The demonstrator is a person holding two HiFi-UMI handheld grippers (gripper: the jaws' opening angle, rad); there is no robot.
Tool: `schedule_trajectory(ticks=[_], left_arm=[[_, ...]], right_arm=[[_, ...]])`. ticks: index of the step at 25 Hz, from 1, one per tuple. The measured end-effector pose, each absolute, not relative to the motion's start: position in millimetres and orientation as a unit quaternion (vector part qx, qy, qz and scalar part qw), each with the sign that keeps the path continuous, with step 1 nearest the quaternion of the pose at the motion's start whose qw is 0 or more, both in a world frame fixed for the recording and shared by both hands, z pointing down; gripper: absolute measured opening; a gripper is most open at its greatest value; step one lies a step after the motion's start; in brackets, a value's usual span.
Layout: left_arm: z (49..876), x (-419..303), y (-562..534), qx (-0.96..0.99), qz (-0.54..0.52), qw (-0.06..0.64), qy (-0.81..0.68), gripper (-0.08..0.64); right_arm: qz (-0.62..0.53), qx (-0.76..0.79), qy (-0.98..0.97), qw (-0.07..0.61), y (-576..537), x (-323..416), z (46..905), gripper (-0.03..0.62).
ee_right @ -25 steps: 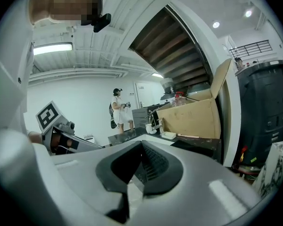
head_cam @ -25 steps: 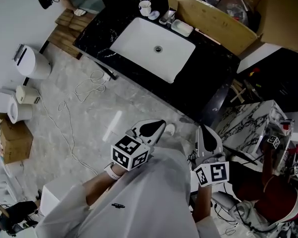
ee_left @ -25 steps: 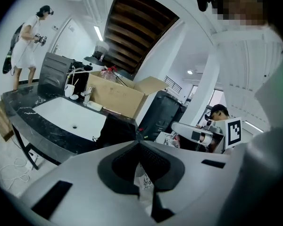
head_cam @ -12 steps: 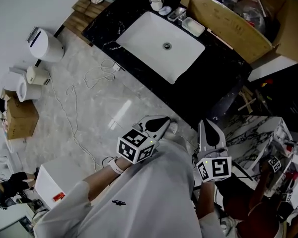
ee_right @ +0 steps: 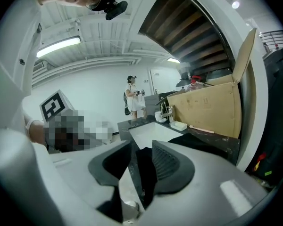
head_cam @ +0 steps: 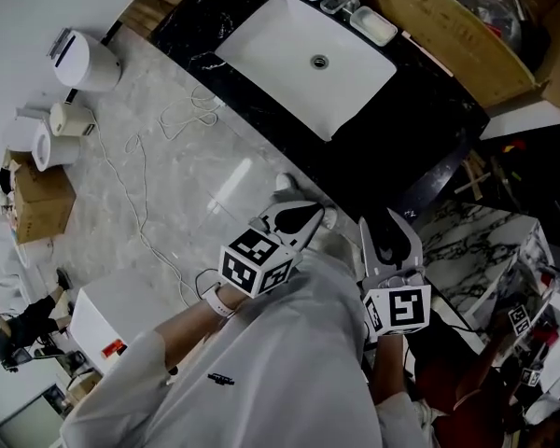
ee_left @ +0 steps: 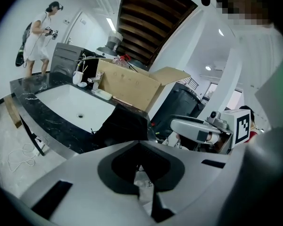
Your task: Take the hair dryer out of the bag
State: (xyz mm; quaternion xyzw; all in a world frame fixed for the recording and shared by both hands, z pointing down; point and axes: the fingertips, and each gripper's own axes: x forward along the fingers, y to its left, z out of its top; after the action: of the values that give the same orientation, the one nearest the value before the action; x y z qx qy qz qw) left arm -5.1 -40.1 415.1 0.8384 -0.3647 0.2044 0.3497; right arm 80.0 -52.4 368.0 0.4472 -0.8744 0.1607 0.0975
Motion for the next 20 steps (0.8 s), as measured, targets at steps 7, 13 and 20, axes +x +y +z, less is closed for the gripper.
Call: schedule_trajectory(ticks=[7,13,20], left_arm=[[434,-4,-51,0.831,0.212,0.357,-0.371,0.008],[451,-11,-57,0.818,0.213,0.369,-0.387,0.008],[468,-12,-61,0.814,0.227,0.369,-0.387,0.006]], right_arm=[[0.134,0.409,-0.892,0.138,-56,57,388,0.206],[0.123,0.410,-0.884,0.189,-60,52,418,0.235],[0.109,0.430,-0.862,0.245,-73,58,454,0.233]])
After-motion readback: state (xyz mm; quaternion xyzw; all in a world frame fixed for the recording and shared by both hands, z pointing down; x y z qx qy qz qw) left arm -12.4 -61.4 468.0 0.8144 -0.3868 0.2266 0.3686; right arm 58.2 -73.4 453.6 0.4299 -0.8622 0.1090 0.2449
